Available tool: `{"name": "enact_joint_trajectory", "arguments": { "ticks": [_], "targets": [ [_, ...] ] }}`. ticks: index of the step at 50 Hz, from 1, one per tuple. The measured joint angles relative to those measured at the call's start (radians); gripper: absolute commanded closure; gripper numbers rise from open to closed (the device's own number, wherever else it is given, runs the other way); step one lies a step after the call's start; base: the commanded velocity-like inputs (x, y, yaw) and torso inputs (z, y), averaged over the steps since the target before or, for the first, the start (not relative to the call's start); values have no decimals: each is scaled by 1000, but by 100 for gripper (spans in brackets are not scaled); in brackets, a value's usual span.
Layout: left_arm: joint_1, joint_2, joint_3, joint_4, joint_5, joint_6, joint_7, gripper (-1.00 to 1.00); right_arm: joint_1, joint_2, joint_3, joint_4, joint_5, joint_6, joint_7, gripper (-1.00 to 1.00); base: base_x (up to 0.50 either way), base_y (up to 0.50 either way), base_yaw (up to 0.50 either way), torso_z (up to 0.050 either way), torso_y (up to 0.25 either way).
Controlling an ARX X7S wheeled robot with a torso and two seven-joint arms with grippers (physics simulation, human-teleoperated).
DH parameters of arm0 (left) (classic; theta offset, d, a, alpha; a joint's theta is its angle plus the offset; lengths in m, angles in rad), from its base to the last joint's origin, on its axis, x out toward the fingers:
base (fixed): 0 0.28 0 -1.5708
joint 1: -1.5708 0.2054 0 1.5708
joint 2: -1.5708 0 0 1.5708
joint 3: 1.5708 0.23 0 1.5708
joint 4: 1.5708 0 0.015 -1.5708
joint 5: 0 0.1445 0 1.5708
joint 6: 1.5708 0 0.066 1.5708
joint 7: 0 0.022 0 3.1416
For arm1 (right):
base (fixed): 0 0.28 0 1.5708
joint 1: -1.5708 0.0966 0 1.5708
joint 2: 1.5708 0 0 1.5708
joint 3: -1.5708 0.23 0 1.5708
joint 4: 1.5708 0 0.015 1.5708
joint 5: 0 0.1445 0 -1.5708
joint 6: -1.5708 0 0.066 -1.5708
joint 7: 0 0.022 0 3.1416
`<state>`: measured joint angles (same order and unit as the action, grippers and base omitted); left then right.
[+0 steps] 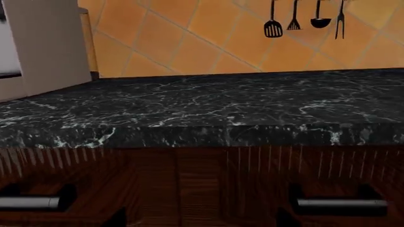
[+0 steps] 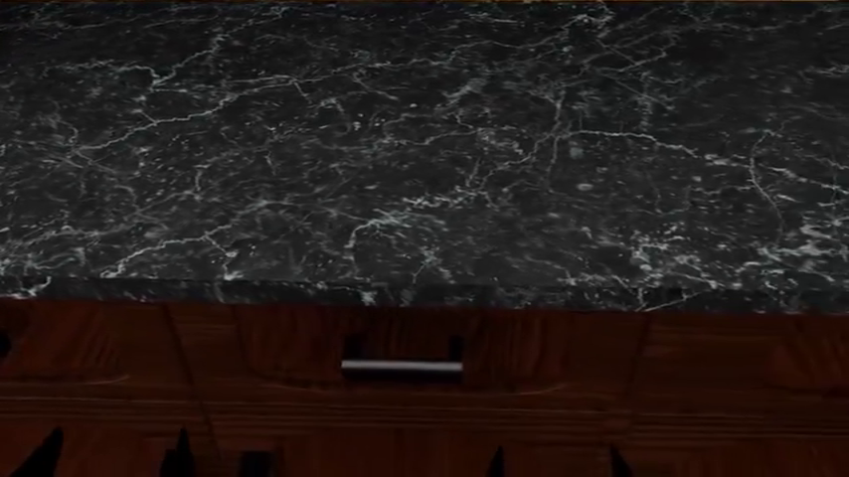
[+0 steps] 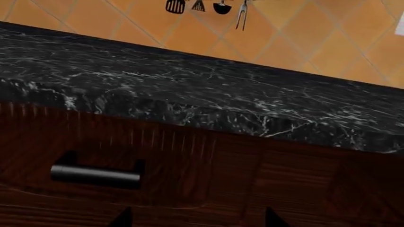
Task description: Navigate to the stove.
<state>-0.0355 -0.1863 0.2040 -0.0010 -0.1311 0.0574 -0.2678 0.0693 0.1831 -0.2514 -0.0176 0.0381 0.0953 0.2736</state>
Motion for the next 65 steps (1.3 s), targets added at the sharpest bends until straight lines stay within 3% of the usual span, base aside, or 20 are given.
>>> {"name": "enact_joint_trajectory", "arguments": {
  "ticks": [65],
  "targets": [
    [1,-29,30,10,-7,2,-41,-100,11,29,-59,-16,-30,29,47,-100,-62,-498,0,0,0]
  ]
}}
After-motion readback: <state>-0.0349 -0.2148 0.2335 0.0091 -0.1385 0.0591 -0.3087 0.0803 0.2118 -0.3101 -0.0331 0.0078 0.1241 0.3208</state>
